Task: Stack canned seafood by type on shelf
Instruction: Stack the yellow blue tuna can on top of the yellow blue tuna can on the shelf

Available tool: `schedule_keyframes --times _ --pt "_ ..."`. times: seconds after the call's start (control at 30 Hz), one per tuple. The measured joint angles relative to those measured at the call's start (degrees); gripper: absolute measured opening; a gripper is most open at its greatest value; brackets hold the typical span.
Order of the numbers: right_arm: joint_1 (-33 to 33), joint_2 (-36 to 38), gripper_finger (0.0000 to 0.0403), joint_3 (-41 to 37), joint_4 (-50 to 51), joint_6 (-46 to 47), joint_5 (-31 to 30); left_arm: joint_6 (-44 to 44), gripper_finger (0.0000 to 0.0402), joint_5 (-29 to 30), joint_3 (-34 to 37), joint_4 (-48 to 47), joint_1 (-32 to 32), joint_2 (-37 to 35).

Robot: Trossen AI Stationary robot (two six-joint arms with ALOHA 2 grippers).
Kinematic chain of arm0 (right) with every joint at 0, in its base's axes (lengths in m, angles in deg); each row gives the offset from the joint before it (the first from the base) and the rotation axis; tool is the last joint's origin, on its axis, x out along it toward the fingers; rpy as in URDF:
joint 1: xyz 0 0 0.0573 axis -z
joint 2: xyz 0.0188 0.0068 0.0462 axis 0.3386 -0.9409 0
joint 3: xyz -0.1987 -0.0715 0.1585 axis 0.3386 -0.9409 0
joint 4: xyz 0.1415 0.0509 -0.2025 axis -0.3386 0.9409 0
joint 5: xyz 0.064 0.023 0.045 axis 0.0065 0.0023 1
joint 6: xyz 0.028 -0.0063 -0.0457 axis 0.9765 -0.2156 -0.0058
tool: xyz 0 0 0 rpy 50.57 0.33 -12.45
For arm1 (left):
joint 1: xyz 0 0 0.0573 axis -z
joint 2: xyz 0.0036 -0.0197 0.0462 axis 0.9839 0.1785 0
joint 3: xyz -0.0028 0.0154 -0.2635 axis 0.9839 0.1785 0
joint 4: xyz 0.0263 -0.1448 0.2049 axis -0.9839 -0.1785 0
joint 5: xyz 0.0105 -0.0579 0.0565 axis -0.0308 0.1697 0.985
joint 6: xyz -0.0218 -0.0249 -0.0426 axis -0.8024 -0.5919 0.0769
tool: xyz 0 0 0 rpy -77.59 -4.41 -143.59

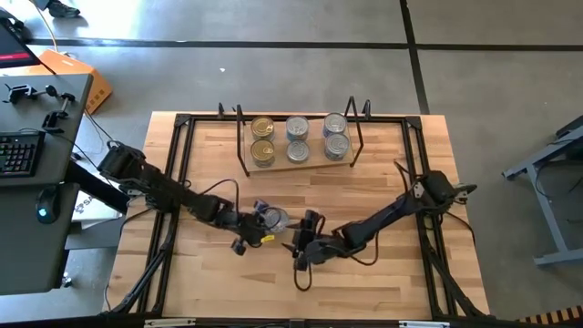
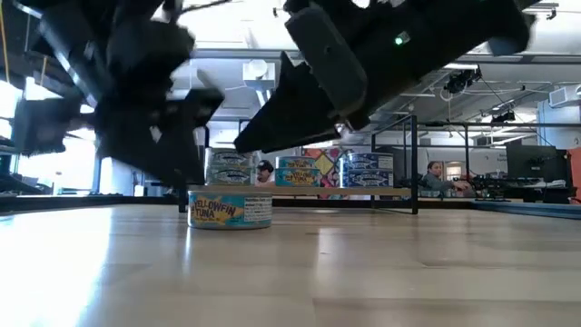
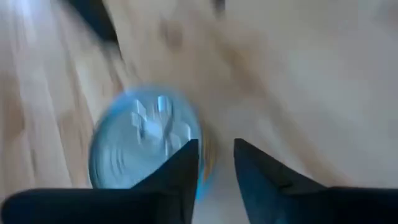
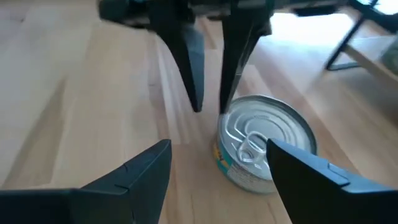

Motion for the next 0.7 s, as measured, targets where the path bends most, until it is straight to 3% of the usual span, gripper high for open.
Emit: schedule_keyframes --times 0.2,0.7 --pt "-3.0 0.0 0.0256 0.0 0.1 -0.8 -8.6 1.4 0.0128 6.5 3.8 6.3 0.3 1.8" --pt "-3.3 0.0 0.0256 0.0 0.4 -0.1 -9.9 7.9 0.0111 8.1 3.6 17.5 0.4 8.5"
